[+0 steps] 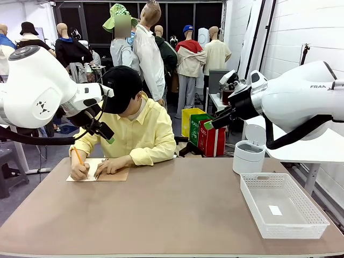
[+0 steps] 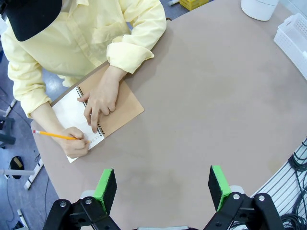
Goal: Sort the paper based on its condition.
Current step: If a person hands you a paper, place it in the Organizing basket , and if it's crumpled, put it in the Trash can.
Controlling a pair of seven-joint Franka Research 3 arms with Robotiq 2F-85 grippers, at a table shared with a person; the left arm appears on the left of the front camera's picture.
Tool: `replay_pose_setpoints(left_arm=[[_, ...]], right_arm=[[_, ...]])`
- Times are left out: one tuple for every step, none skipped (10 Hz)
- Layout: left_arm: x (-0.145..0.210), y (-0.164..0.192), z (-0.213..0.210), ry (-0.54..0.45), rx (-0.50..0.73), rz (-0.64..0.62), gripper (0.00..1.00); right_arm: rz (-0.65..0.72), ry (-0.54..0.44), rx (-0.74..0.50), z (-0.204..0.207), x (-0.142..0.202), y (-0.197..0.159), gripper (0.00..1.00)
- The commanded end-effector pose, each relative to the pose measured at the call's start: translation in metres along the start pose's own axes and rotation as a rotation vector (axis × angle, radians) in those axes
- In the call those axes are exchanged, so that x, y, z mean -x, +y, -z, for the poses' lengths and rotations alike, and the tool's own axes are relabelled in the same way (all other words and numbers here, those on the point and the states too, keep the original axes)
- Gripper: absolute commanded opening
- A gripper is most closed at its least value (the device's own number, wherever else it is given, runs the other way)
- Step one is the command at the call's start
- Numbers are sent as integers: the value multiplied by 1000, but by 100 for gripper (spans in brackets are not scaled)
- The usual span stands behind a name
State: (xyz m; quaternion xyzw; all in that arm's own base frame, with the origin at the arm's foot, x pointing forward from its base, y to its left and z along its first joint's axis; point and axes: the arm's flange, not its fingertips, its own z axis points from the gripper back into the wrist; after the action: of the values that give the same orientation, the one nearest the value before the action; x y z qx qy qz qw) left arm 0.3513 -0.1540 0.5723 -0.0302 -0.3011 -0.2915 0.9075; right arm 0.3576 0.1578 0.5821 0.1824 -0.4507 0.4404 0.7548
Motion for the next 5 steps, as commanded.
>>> replay_pose_setpoints(left_arm=[[0,1,0,-1,-2,1,100],[0,1,0,-1,-2,1,100],[0,1,0,-1,-2,1,100],[0,1,0,-1,-2,1,100],[0,1,0,-1,-2,1,100]], right_arm=[[-1,5,-3,0,0,1,100],[-1,5,-3,0,0,1,100],[-1,5,-3,0,0,1,100],[-1,5,-3,0,0,1,100],[-1,5,-3,0,0,1,100]])
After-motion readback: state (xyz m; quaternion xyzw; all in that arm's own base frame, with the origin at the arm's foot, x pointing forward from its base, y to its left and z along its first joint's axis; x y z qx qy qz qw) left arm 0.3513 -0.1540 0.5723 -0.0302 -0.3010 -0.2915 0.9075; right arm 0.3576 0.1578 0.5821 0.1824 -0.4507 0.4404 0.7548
